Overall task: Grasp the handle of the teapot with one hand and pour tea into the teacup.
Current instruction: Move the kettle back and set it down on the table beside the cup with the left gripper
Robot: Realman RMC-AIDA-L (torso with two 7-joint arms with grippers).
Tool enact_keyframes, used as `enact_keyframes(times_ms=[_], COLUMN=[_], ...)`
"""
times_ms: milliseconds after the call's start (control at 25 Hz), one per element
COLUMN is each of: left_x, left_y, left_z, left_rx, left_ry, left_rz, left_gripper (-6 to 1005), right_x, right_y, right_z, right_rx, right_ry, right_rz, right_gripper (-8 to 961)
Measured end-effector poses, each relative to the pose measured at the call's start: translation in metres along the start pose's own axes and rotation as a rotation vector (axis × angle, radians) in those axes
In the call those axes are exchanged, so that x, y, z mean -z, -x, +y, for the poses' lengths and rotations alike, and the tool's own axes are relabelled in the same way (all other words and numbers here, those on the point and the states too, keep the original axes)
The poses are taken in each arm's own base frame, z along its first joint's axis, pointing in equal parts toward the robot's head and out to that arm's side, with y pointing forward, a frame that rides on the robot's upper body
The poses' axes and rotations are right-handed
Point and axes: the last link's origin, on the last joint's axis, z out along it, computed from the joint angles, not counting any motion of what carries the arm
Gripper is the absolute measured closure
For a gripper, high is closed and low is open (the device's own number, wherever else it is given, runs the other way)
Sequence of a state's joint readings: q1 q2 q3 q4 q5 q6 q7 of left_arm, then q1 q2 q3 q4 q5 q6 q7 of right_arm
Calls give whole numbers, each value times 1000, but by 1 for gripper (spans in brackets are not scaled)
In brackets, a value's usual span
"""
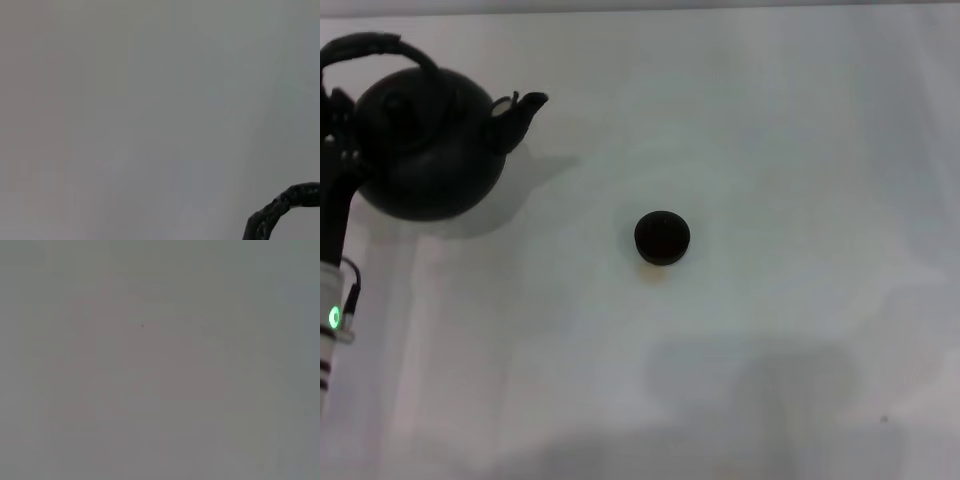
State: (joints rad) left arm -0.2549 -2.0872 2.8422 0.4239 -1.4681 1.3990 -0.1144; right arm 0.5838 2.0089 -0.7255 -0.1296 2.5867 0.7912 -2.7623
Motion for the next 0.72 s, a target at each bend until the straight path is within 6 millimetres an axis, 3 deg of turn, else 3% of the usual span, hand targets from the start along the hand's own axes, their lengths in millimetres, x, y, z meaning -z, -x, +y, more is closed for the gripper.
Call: enact_keyframes(times_ms=[440, 720], left_x=[20, 10], left_y=[10, 19], left_z=[-3, 4], left_rx=[67, 72], left_ry=[-97, -71], left_rz=[-45, -117], left_gripper=[849, 844], right_x=[-9, -10], right_y=[10, 11], right_z=[7, 8], right_rx=[9, 10], right_ry=[17, 18], right_rz=[-21, -23], right_gripper=[109, 108])
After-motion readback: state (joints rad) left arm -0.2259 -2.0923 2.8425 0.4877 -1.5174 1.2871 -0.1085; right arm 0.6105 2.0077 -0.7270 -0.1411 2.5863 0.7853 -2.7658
